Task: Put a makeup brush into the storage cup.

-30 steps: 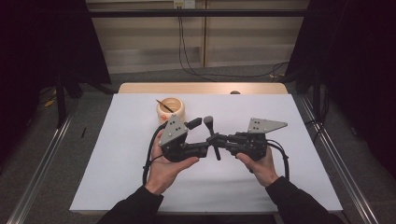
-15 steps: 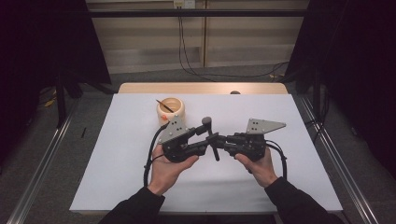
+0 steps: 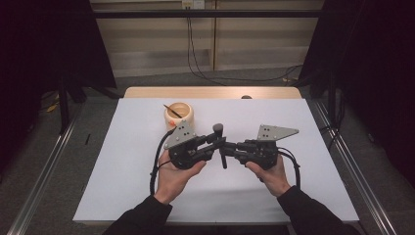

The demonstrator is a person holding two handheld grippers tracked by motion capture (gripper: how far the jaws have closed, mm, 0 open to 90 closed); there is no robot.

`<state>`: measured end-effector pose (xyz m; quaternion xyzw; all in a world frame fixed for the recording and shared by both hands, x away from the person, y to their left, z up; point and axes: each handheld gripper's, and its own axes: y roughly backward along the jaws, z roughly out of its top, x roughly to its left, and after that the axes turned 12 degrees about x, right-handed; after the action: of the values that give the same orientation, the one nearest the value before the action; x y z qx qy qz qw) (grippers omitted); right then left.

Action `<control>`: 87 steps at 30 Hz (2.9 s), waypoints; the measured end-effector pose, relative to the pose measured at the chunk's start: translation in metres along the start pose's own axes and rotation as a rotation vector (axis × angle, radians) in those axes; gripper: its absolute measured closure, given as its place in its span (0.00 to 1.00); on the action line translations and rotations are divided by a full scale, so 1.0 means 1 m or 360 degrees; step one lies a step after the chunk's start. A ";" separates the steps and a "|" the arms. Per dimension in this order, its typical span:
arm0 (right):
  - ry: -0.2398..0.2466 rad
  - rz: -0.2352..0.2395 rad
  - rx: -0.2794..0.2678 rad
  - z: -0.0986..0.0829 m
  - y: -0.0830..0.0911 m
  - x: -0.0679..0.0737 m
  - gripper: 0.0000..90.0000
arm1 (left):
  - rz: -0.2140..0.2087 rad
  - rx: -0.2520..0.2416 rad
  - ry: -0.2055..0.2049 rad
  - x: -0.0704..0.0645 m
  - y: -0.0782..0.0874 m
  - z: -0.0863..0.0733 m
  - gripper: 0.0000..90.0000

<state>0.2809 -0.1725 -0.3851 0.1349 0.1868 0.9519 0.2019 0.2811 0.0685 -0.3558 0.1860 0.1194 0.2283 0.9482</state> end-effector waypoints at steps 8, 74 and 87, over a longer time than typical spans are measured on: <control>0.0002 0.0015 -0.0014 0.000 -0.002 0.000 0.89 | -0.0040 0.0005 0.0022 0.001 0.000 0.002 0.86; -0.0113 -0.0646 -0.0082 -0.021 0.034 -0.010 0.00 | 0.0161 -0.0014 0.0072 0.039 0.029 0.005 0.86; -0.0234 -0.0699 -0.0138 -0.036 0.047 -0.006 0.02 | 0.0233 -0.0004 0.0062 0.053 0.041 0.010 0.86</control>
<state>0.2583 -0.2255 -0.3994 0.1513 0.1554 0.8799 0.4228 0.3146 0.1249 -0.3375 0.1887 0.1235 0.3007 0.9267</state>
